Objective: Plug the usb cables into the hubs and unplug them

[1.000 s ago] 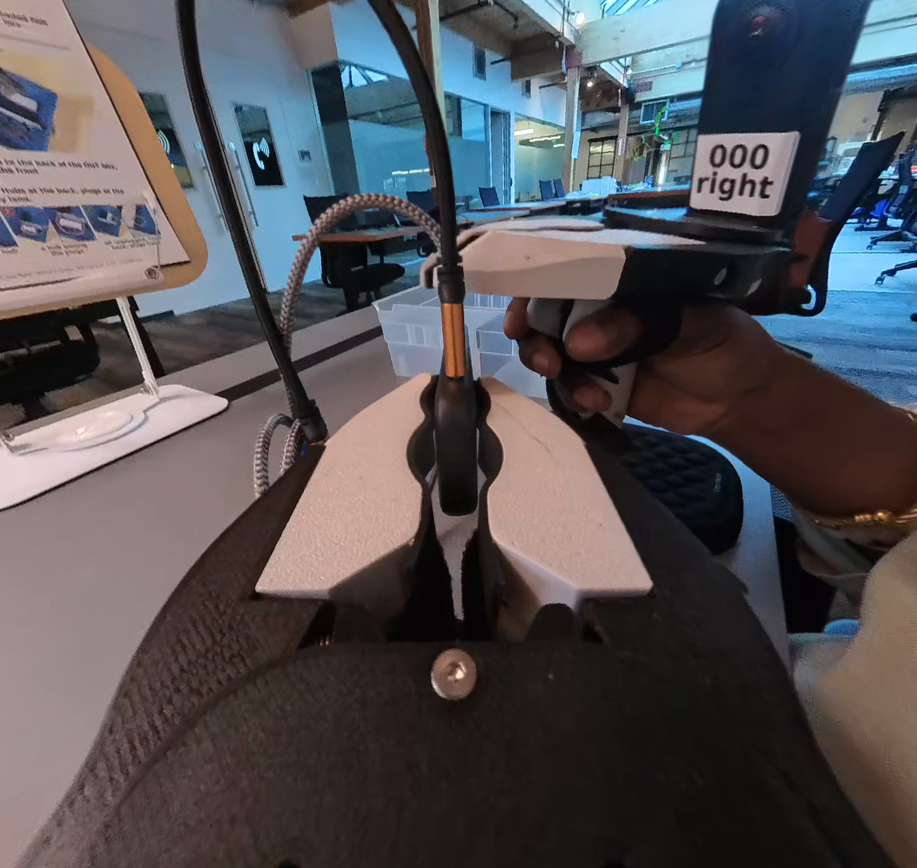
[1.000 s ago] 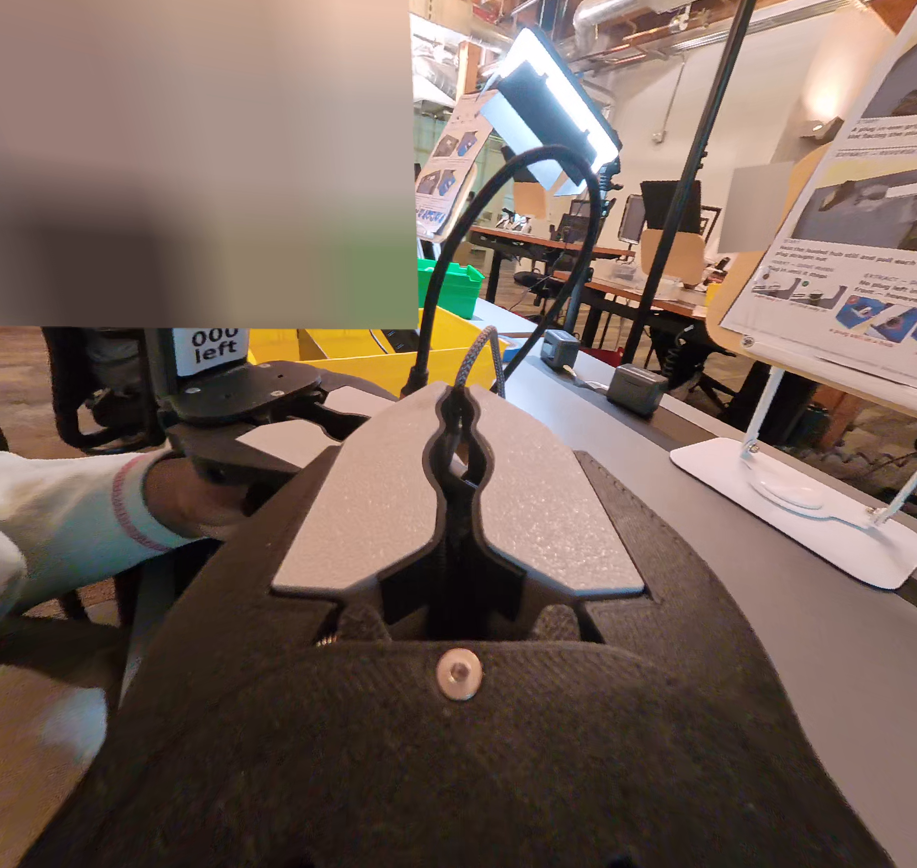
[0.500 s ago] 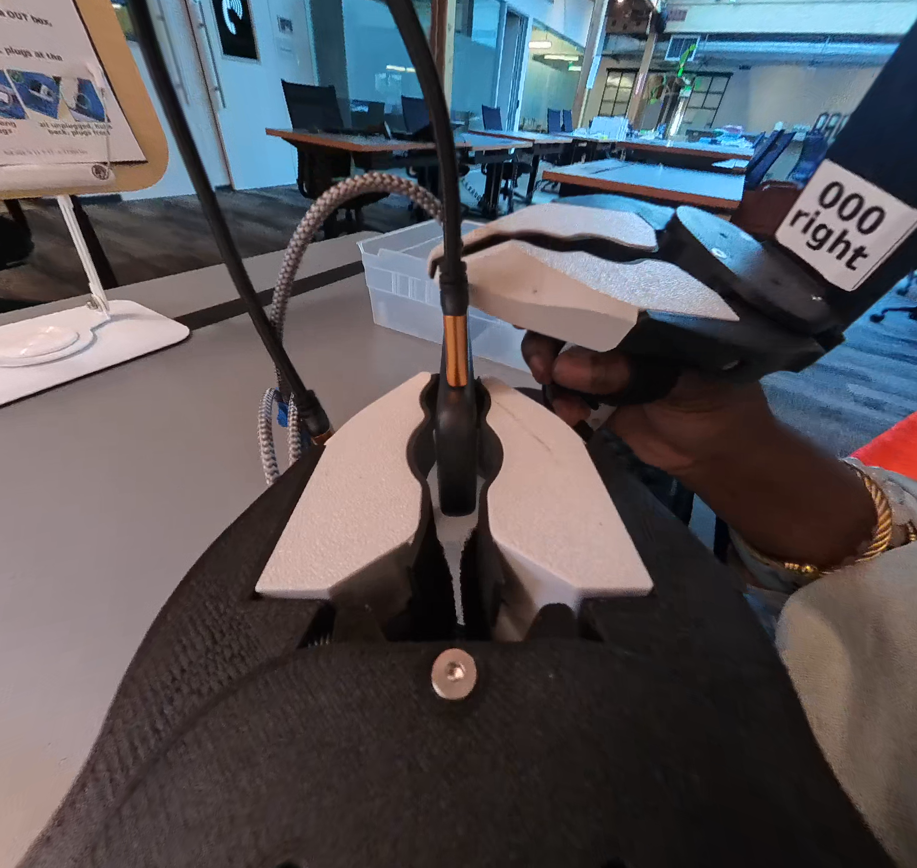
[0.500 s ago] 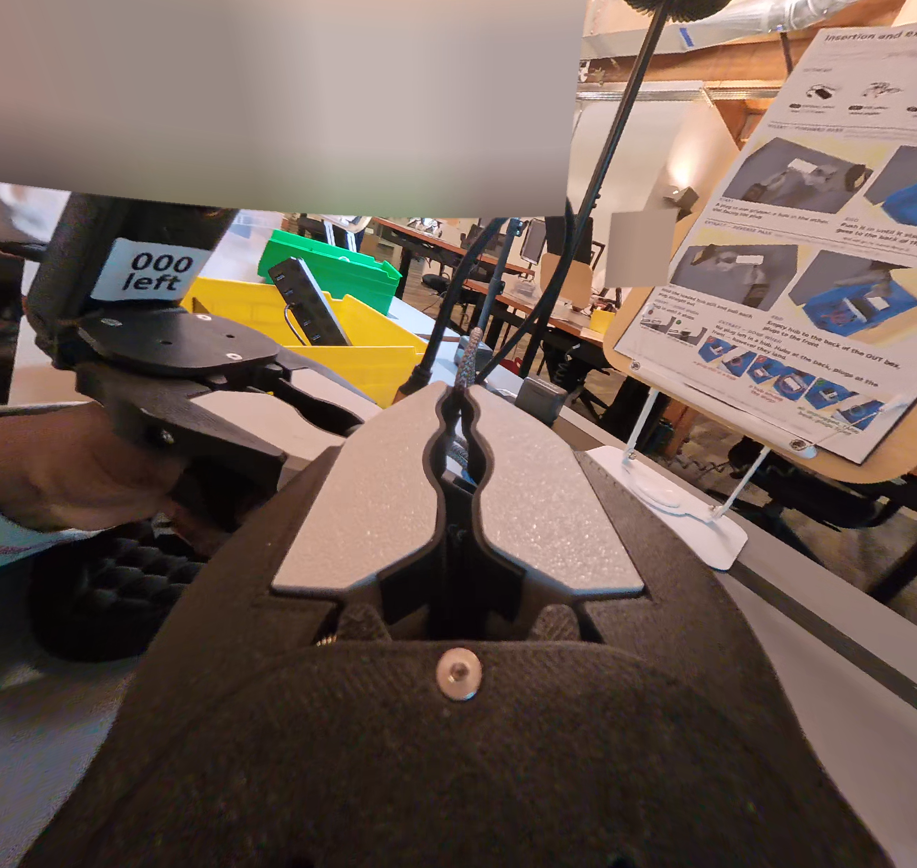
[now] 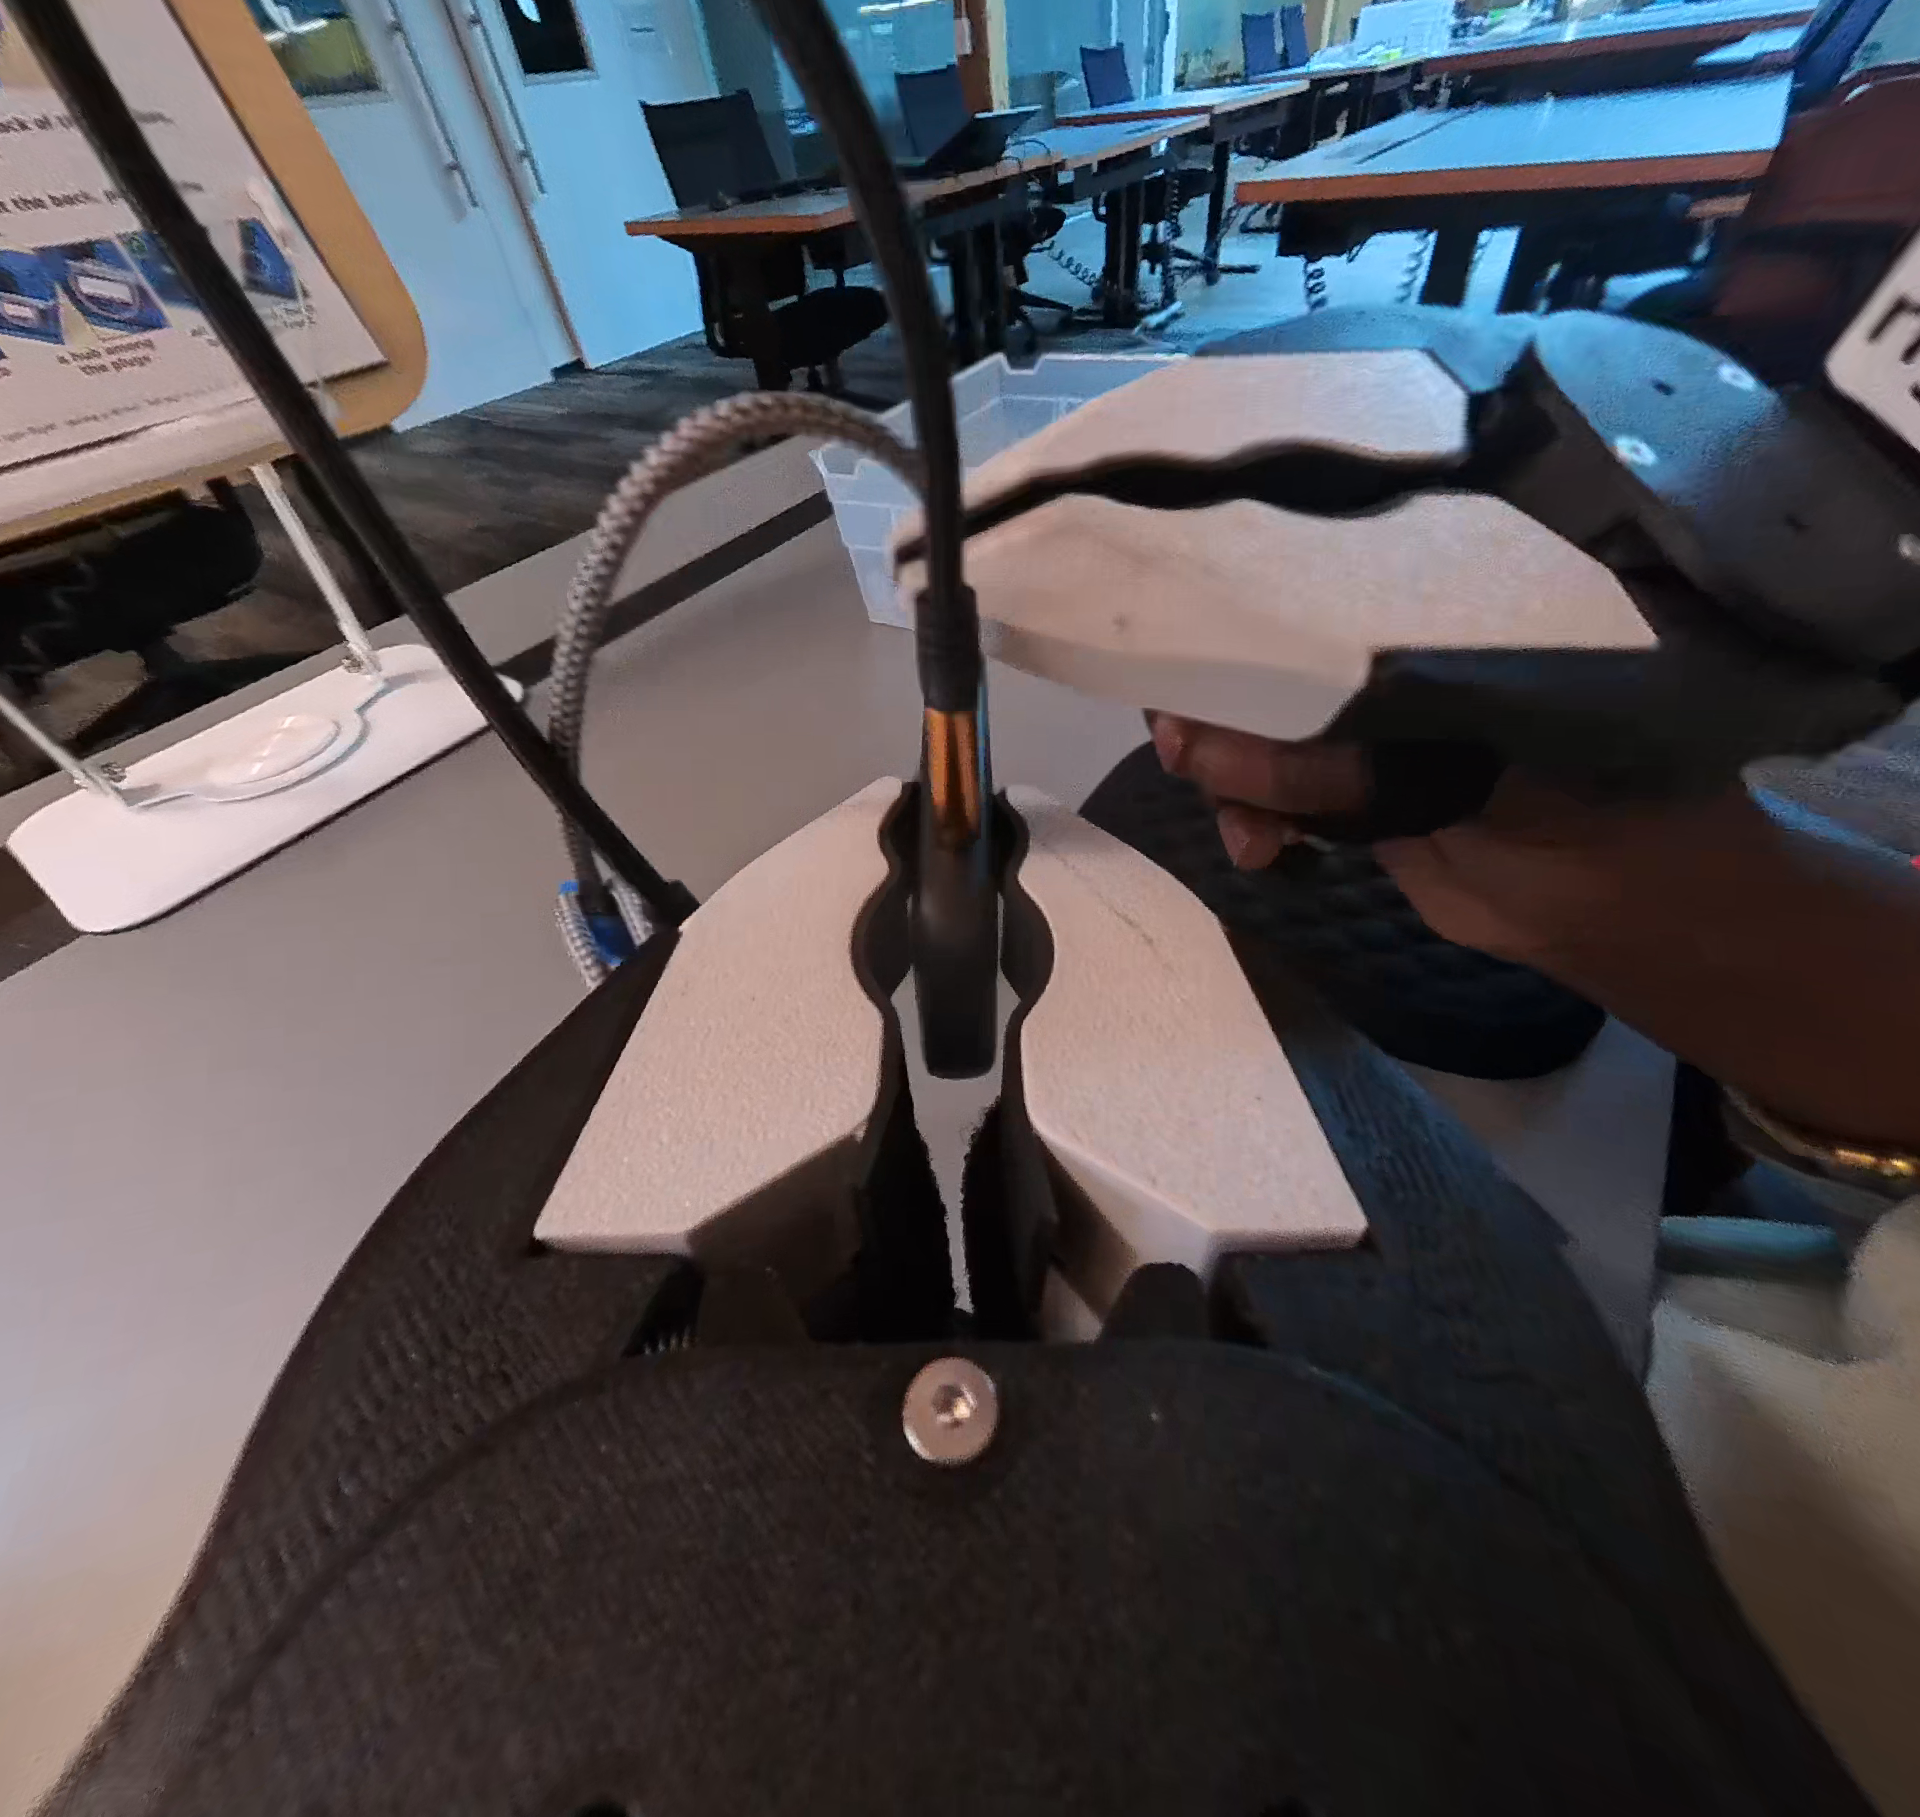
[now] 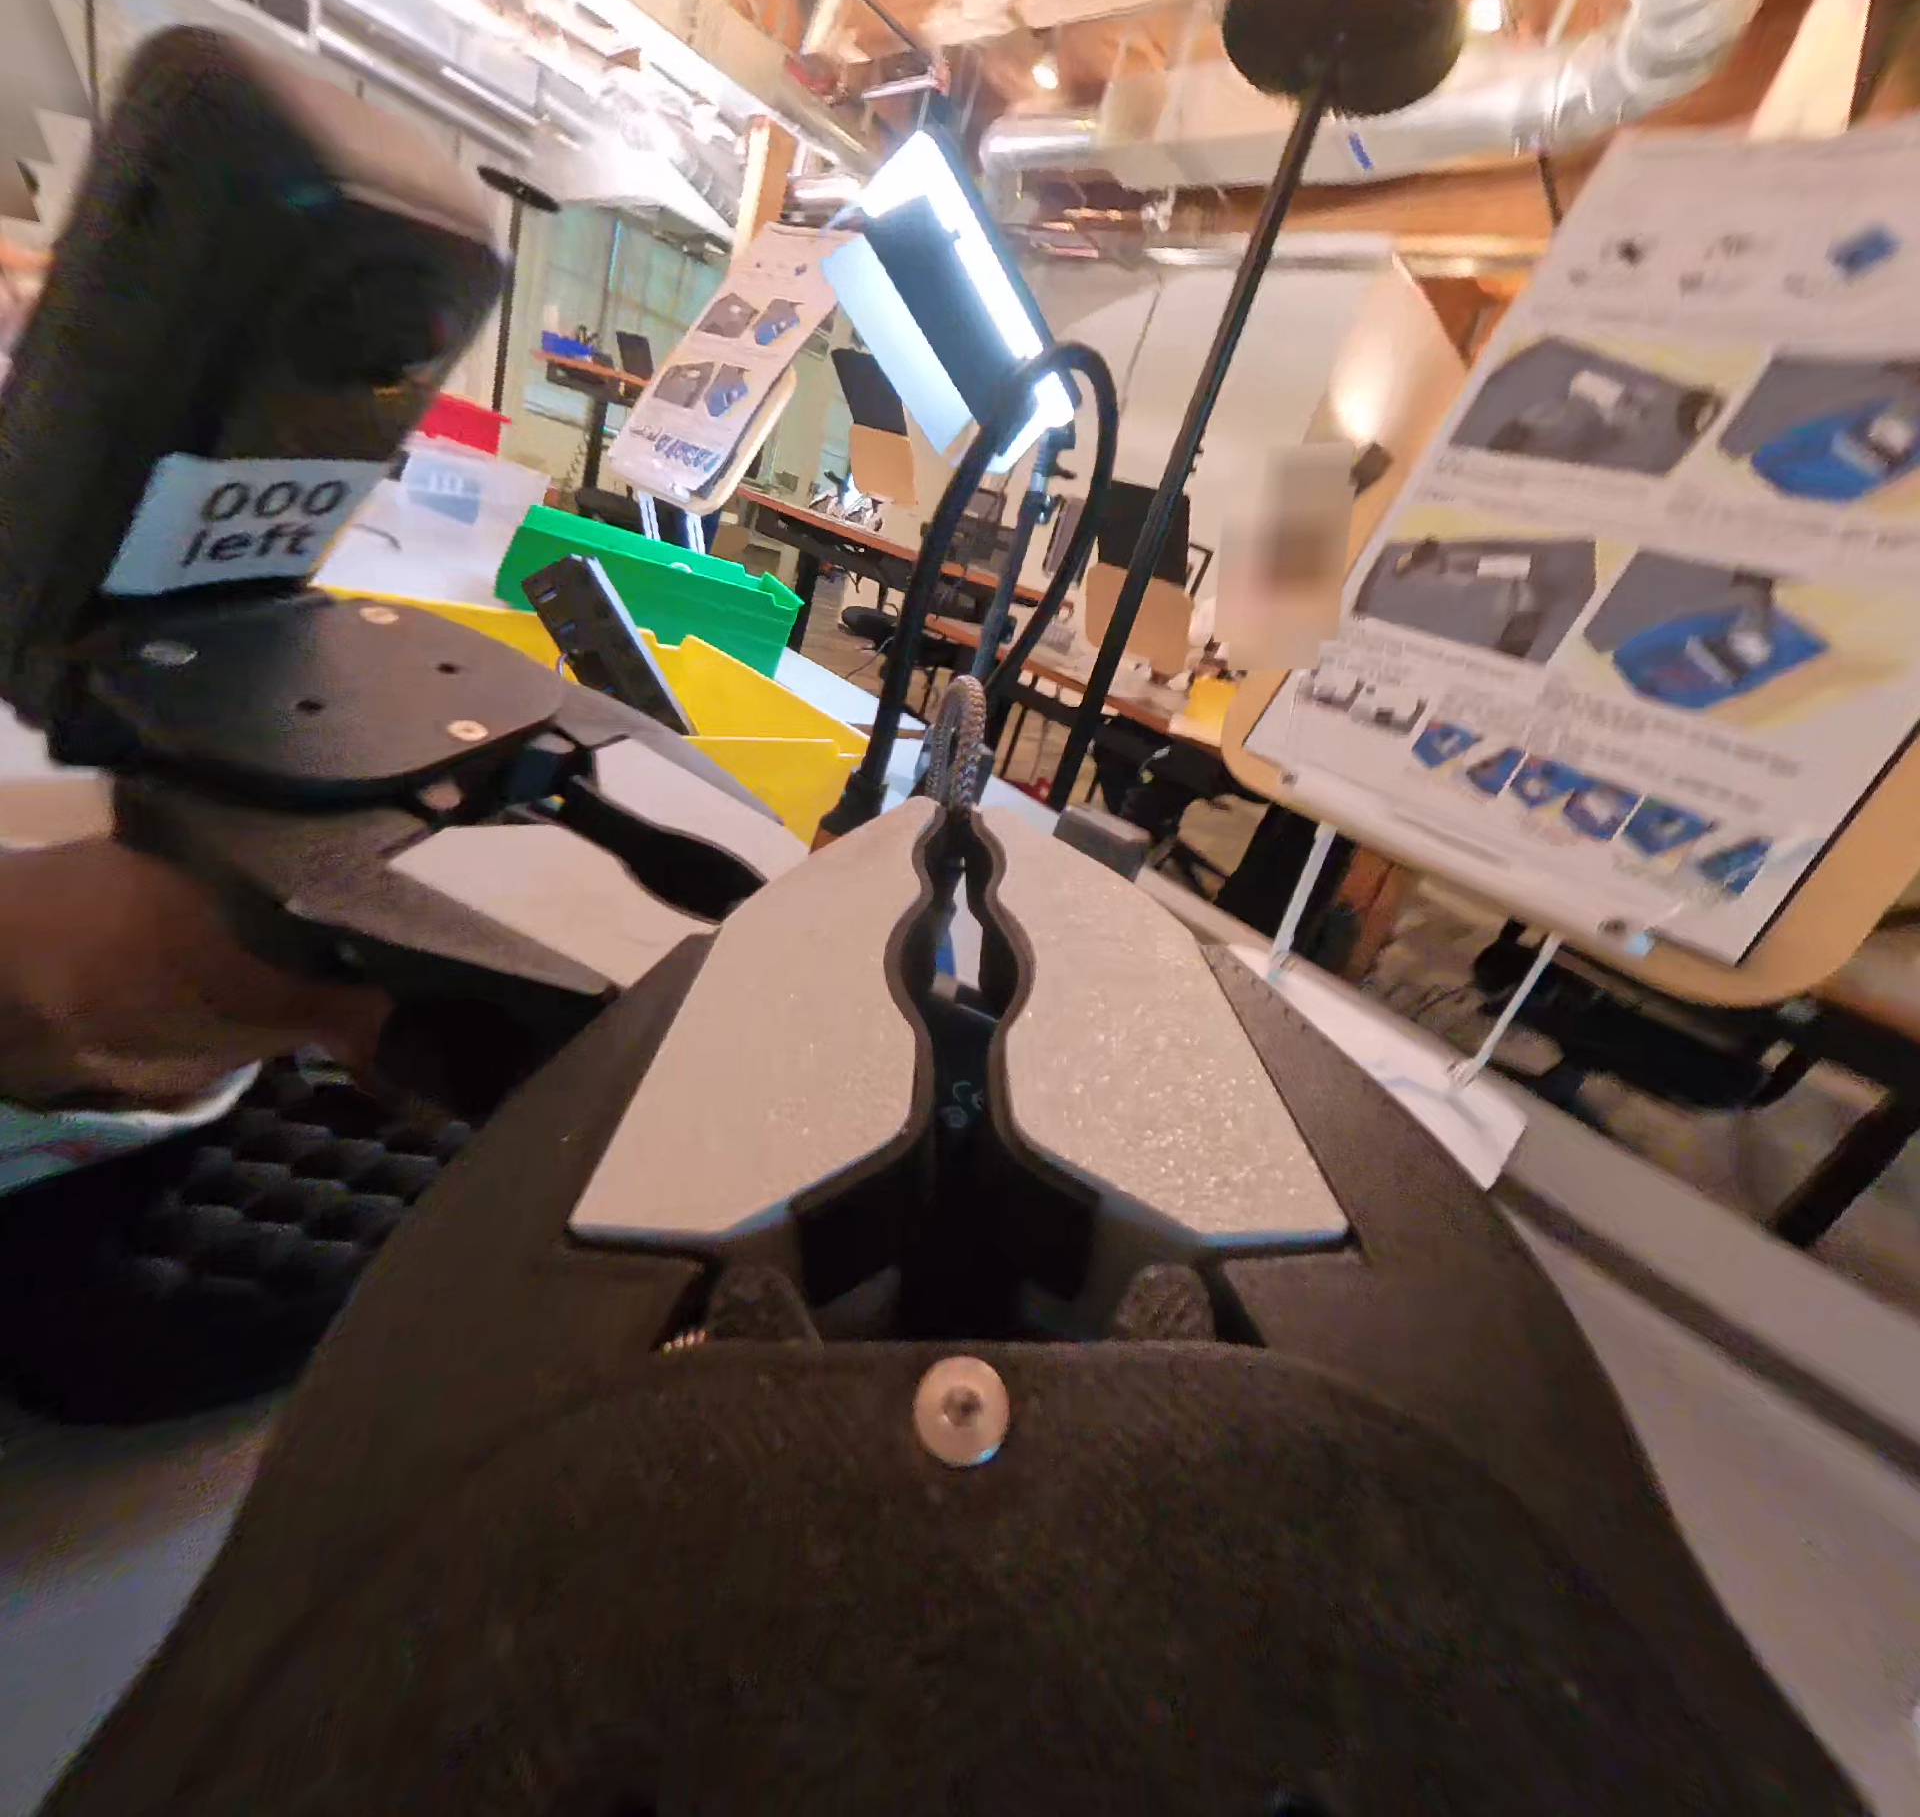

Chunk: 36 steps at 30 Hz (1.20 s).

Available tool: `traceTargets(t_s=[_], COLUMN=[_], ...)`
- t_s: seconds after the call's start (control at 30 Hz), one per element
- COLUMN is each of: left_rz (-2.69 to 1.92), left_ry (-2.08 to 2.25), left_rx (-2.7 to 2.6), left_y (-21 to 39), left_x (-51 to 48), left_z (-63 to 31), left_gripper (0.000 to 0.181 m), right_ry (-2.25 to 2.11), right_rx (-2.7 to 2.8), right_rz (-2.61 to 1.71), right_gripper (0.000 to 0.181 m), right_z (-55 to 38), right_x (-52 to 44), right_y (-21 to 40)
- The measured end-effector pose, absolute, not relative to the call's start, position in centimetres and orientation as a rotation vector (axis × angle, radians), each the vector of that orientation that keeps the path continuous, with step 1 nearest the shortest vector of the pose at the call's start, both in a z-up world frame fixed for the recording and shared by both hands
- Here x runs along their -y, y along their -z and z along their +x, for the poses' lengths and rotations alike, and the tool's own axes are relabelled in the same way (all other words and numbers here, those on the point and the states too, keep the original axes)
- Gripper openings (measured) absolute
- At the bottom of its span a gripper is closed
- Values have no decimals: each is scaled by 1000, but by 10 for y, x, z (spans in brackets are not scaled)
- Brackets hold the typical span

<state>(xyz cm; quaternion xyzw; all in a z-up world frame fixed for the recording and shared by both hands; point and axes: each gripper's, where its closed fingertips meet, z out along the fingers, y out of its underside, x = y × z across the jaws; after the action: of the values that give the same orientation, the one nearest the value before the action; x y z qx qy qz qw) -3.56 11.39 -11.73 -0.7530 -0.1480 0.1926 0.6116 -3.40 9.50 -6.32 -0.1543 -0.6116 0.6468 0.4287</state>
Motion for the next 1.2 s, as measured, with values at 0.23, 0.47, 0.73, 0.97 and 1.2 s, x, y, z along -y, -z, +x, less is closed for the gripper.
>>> traceTargets(t_s=[0.23,0.47,0.73,0.97,1.2], left_rz=[-1767,-1784,-1659,-1375,-1183], left_ry=[-598,-578,-494,-380,-468], left_rx=[340,393,137,-37,324], left_y=[122,143,119,96,87], left_x=[-108,-107,-103,-71,-27], left_z=[-45,-52,-32,-18,-71], left_gripper=[13,12,12,12,12], right_ry=[-1558,-1620,-1628,-1523,-1419], right_rx=[1584,1407,1300,1144,925], right_rz=[-355,-509,-528,-566,-556], right_gripper=[1,2,3,2,2], right_z=[-30,-45,-52,-47,-14], right_x=[-85,-155,-185,-233,-297], right_y=[69,26,5,-22,-68])
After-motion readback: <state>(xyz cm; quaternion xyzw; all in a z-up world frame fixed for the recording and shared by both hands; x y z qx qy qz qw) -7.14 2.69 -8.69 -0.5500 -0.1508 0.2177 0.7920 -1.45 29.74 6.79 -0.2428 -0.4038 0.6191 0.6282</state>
